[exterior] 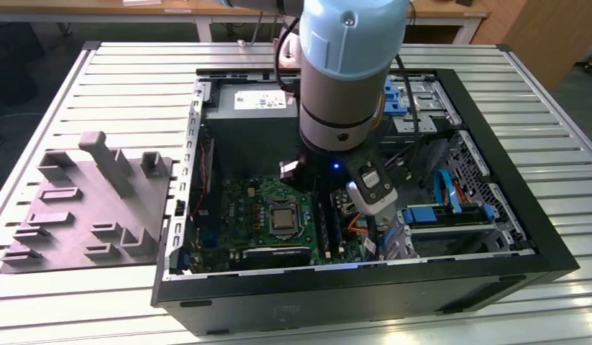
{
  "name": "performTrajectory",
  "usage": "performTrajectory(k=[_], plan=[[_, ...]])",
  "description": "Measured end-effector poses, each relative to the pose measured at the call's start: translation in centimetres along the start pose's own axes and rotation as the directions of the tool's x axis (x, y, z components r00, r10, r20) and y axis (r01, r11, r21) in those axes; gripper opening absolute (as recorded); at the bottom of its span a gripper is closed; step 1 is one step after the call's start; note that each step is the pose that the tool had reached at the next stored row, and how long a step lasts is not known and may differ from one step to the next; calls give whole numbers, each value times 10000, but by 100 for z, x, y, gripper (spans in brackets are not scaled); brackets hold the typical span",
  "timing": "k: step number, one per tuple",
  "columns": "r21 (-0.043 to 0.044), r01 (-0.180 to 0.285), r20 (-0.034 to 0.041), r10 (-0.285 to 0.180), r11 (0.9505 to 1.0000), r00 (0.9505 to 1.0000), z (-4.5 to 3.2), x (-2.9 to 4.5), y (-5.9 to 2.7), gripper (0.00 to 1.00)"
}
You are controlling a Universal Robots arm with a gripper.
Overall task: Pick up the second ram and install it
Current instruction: 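Insert the second ram into the second slot, then press down the second ram until it locks into place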
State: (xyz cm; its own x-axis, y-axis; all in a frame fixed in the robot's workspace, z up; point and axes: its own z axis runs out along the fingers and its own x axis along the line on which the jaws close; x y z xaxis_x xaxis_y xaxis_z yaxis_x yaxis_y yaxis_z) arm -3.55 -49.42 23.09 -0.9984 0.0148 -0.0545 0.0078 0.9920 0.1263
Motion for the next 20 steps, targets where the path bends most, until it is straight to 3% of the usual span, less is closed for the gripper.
performTrajectory(k=[4, 11, 13, 14, 20], plan=[[7, 1, 0, -1, 10000, 10000, -71, -4, 9, 19], [7, 1, 0, -1, 10000, 10000, -72, -4, 10, 19], [6, 0, 0, 0, 10000, 10000, -72, -4, 9, 18], [7, 1, 0, -1, 10000, 10000, -72, -4, 9, 11], [6, 1, 0, -1, 10000, 10000, -74, -4, 10, 10]])
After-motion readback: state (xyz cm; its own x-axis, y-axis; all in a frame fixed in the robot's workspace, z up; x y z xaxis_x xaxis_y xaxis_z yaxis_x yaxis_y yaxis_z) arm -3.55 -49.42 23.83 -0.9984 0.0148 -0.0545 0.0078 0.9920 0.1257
